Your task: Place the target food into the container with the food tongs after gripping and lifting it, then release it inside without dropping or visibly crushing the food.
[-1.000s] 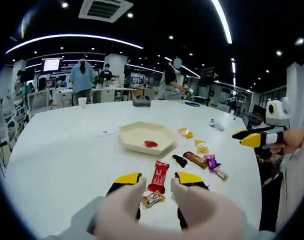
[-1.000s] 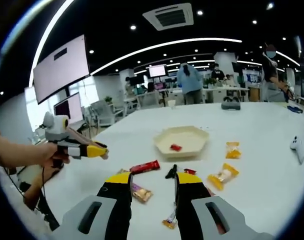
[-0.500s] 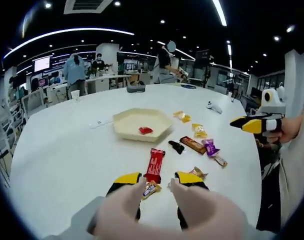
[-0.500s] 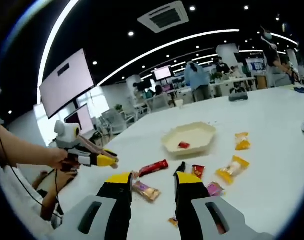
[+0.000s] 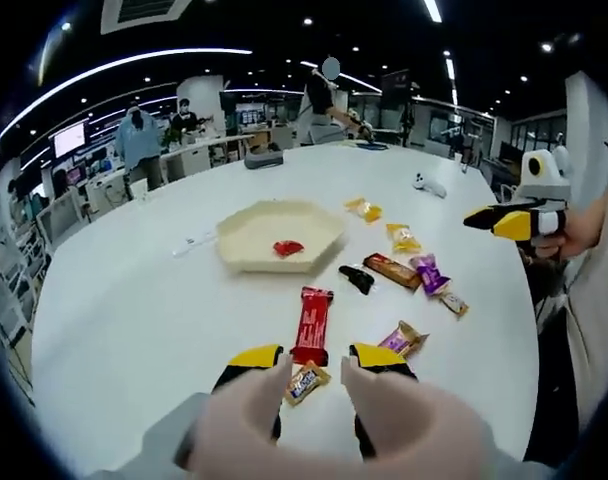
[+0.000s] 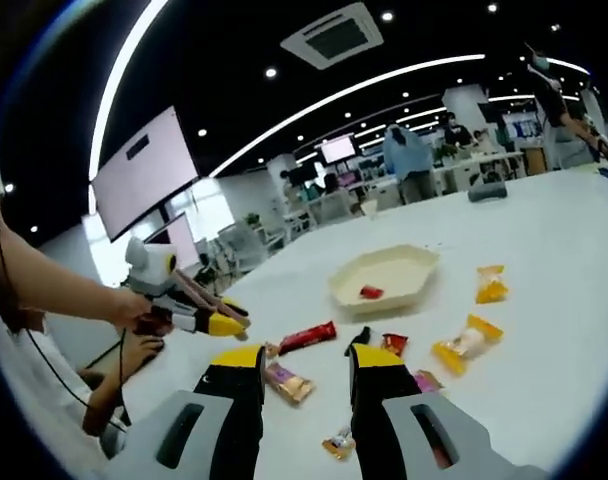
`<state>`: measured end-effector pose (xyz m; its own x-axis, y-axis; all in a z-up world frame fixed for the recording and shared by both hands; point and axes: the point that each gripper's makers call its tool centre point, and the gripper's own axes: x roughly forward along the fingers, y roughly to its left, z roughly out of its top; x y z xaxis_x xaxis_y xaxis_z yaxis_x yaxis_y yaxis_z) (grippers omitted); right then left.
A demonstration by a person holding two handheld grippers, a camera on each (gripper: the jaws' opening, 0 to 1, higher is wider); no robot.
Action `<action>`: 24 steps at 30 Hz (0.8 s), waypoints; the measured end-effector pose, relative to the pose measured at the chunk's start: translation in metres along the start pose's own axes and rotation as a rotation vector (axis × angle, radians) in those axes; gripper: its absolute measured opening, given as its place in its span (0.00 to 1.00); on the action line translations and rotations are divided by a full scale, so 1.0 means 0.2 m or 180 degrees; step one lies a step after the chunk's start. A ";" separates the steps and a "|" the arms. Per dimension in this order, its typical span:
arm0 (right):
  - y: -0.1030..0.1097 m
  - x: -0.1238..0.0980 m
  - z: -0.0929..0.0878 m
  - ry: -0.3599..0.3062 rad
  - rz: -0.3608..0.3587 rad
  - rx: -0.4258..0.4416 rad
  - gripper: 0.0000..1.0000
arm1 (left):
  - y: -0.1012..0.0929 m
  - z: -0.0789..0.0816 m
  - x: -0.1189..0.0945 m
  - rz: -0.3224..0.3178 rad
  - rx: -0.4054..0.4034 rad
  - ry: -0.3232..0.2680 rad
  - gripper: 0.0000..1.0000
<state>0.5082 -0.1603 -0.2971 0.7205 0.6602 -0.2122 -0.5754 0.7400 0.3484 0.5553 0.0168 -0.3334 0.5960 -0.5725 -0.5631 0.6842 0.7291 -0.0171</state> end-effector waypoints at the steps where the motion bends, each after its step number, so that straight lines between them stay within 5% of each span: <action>1: 0.00 0.00 -0.01 0.0004 0.0003 -0.0010 0.33 | 0.00 0.00 0.00 -0.0025 0.0036 -0.0007 0.25; 15: 0.05 -0.04 -0.05 0.0036 -0.0120 -0.0081 0.33 | -0.01 -0.05 0.08 -0.0276 0.0331 0.0154 0.25; 24: 0.12 -0.01 -0.05 0.0161 -0.0240 -0.0159 0.33 | -0.02 -0.06 0.06 -0.0477 0.0403 0.0081 0.25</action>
<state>0.4889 -0.1432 -0.2982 0.7428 0.6071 -0.2823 -0.5397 0.7925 0.2841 0.5546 0.0108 -0.3509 0.4736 -0.6602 -0.5829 0.8129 0.5824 0.0008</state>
